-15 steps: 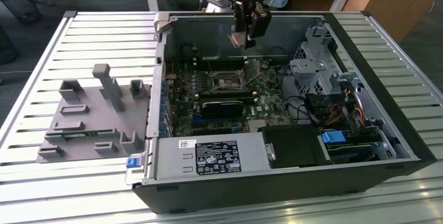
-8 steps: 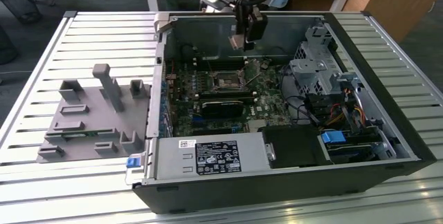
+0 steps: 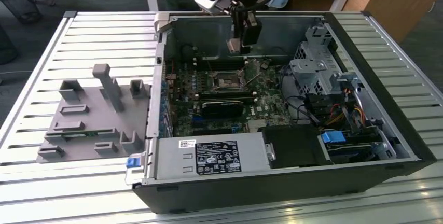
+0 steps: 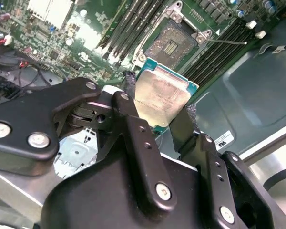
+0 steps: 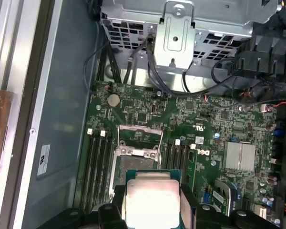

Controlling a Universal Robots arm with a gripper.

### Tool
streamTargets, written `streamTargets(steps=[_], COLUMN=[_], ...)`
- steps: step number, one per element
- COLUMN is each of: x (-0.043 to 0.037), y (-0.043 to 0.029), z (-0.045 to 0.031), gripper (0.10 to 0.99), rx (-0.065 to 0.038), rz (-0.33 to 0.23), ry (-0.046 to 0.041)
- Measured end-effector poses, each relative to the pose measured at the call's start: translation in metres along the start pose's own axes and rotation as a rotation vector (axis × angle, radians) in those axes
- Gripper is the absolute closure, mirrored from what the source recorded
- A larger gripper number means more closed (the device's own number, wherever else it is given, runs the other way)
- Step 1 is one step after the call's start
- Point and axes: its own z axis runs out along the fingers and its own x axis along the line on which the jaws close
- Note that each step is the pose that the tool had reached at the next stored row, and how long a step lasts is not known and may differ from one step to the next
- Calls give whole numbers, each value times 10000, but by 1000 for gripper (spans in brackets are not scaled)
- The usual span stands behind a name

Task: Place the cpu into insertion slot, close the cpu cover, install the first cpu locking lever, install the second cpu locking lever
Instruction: 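Place the cpu into insertion slot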

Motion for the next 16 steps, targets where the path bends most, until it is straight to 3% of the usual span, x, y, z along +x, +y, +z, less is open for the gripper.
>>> streamTargets(steps=[7,16], x=[17,15], y=[-7,-19], z=[117,236], gripper=[549,549], rx=[6,14], rz=[684,779], ry=[-61,-138])
